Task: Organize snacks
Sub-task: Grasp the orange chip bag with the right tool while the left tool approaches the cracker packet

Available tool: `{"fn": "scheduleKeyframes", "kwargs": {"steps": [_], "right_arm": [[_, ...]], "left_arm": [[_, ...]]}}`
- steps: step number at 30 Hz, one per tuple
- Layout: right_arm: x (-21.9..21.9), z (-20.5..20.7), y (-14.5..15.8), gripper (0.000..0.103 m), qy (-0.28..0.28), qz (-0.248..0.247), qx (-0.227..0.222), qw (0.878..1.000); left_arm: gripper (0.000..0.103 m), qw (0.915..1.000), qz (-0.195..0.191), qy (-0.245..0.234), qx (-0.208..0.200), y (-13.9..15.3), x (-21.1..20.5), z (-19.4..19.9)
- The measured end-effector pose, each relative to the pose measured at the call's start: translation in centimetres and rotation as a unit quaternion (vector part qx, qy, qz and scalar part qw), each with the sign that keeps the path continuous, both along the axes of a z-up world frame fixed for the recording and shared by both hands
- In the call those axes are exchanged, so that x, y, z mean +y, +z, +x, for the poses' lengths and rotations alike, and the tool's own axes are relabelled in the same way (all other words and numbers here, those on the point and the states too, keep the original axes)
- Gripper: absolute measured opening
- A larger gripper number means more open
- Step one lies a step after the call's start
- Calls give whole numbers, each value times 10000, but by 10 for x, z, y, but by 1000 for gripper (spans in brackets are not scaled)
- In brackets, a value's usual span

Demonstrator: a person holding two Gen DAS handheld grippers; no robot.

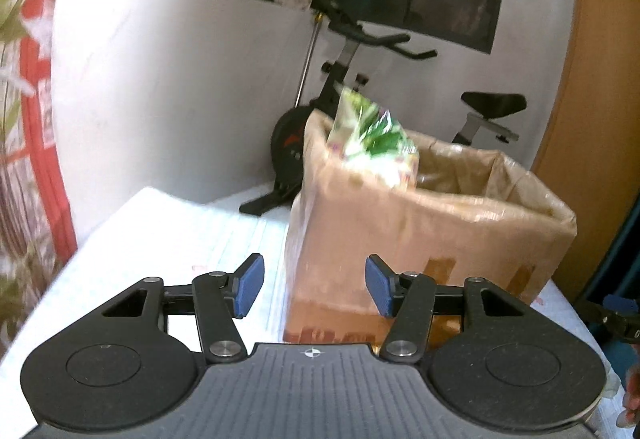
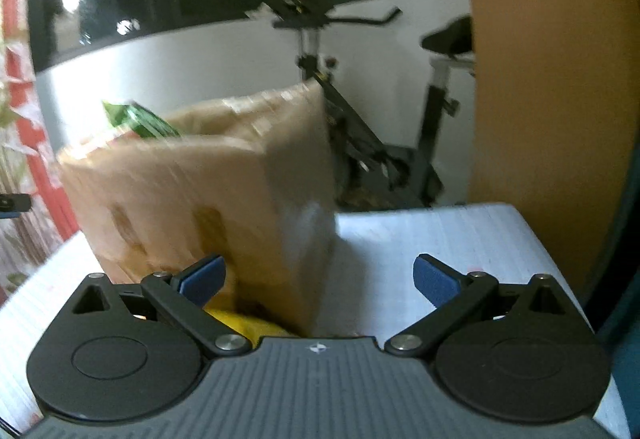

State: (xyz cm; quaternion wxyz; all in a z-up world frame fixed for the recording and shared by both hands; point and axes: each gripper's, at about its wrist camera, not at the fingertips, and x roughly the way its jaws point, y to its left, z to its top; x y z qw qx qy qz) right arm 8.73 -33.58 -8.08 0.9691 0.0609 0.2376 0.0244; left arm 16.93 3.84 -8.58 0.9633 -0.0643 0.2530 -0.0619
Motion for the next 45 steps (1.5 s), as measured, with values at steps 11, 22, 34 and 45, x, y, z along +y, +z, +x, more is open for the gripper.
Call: {"fn": "scheduleKeyframes", "kwargs": {"steps": [11,22,34,45], "right_arm": [[-20,-16,-62,100,-229,153,999,9946],[-25,-21,-80,94,-522,726,1281,9877],[-25,-29,-62,95,-641,668,1031,9904],[-52,-17,-82,97,-1147,2071,1574,9587]], "left_arm": [[60,9993,-80,26,362,-30,1,-11],[65,9967,-118,-151,793,-59,5,-25],[65,9958,-184,-41,892,-66,13,-29],[65,9970,-161,45,750,-67,16,-34]]}}
